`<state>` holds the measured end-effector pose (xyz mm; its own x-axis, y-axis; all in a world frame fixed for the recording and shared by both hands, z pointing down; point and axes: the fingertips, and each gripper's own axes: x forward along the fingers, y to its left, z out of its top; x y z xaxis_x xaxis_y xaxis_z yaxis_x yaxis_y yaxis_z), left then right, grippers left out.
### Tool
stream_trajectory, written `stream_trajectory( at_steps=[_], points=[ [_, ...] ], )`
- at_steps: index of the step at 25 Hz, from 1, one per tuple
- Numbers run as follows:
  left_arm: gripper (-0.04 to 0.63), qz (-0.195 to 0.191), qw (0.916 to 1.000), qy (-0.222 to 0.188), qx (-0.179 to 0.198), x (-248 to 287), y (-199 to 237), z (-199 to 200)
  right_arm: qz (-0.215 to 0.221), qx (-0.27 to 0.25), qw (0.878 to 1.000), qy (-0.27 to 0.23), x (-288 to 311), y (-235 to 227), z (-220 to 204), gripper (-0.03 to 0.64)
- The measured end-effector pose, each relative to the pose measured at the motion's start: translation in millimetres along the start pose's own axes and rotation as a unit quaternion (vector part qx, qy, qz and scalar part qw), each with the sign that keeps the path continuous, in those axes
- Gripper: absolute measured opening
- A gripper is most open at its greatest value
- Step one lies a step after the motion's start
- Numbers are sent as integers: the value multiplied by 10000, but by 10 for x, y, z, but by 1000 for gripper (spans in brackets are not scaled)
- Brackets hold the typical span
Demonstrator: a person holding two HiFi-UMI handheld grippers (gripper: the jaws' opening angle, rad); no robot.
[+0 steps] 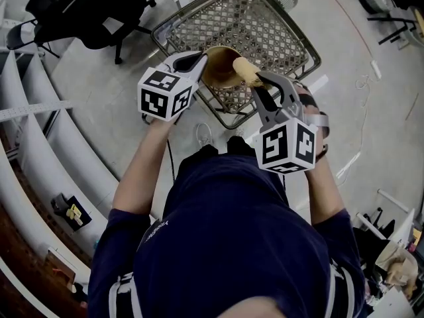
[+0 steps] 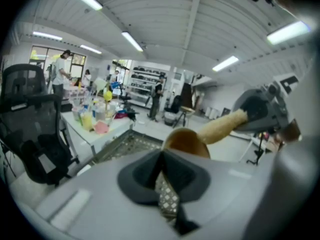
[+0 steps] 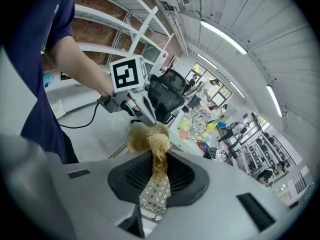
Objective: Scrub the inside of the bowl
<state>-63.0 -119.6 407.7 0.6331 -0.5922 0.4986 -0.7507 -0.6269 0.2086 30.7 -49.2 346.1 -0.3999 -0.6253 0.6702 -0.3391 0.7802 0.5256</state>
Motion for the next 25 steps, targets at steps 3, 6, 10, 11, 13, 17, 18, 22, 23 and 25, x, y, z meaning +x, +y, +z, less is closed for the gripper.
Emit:
stream_trajectory(
  at_steps=[3,6,10,11,13,17,18,22,23,25],
  points=[
    [11,-30,9998,64,175,14,-60,-5,-37,-16,10000,-25,2,-32,27,63],
    [11,-78,9994,125,324,27,-124,-6,-55,-33,10000,-47,1,-51,49,63],
    [11,-152,9982,212,541,34,-205,-30,-64,-30,9999,-83,-1,-47,69,63],
    [11,-160,9977,238,611,35,-228,-39,-63,-29,9999,-88,0,-44,72,63],
    [11,-184,9966,283,756,36,-281,-50,-54,-31,9999,-104,0,-39,85,63],
    [11,-244,9944,313,978,30,-374,-54,-26,-56,9998,-183,5,-21,159,63],
    [11,-248,9940,312,1015,25,-389,-53,-21,-67,9998,-201,7,-12,181,63],
    [11,-286,9926,314,1141,13,-452,-48,0,-107,9996,-258,11,18,236,63],
    [11,-310,9924,303,1153,12,-470,-45,5,-114,9996,-274,13,26,248,63],
    [11,-352,9922,274,1167,8,-497,-35,17,-132,9994,-308,19,44,278,63]
  ],
)
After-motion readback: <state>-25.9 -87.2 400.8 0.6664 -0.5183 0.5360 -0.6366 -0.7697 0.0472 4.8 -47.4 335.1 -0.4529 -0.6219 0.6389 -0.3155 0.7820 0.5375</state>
